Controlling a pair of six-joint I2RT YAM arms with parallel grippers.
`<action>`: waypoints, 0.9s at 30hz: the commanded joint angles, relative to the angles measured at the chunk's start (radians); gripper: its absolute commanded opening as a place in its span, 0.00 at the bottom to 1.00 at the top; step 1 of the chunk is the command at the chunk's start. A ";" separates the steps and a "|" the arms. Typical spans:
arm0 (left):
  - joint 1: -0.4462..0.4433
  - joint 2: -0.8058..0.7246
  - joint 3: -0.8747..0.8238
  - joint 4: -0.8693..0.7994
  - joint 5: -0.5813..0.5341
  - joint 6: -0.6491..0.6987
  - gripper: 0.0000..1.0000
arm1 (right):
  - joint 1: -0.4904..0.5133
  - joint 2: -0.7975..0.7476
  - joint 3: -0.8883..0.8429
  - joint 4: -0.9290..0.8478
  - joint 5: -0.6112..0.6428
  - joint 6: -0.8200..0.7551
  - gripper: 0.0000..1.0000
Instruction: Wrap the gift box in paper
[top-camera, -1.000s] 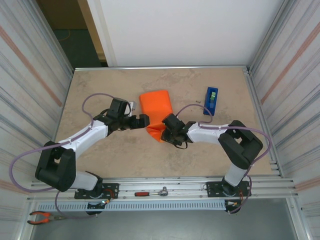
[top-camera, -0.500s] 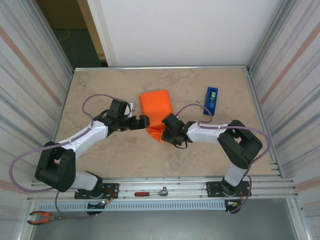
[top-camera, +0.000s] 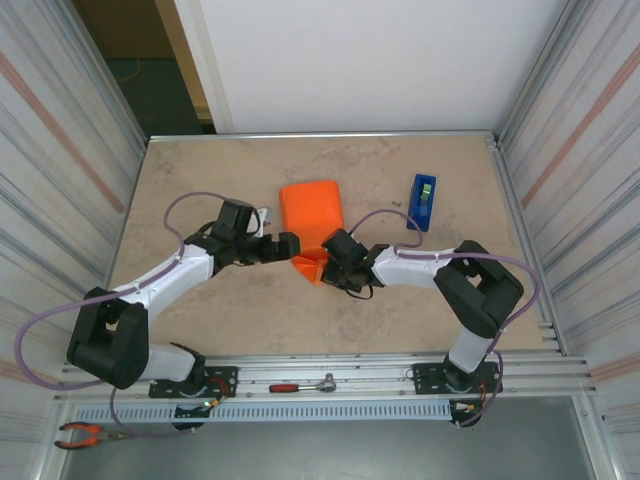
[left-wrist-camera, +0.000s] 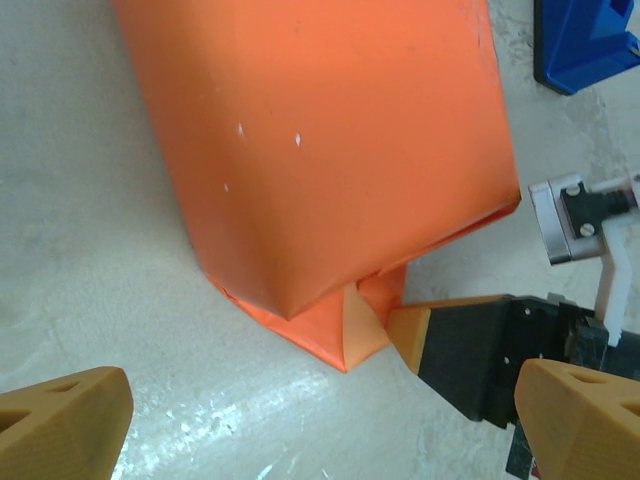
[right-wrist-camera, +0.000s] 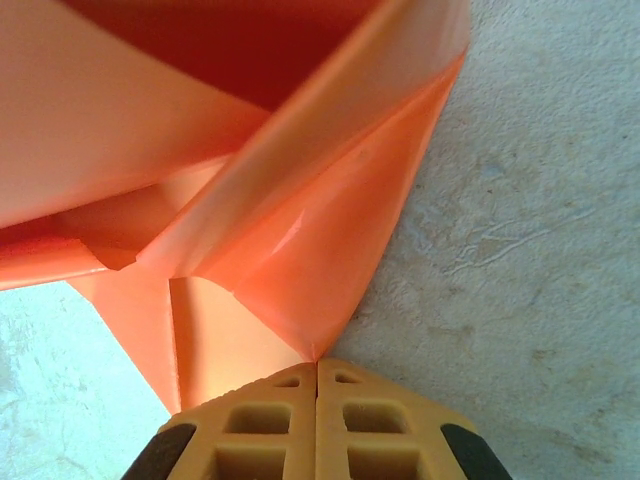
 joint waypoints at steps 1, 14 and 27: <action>0.004 -0.042 -0.046 0.001 0.074 -0.017 0.94 | 0.002 -0.039 0.018 -0.026 0.012 -0.007 0.00; -0.134 -0.138 -0.236 0.068 0.097 0.002 0.42 | -0.048 -0.092 0.028 0.013 -0.046 -0.008 0.00; -0.284 0.037 -0.194 0.199 0.049 0.044 0.31 | -0.069 -0.114 0.008 0.080 -0.101 0.020 0.00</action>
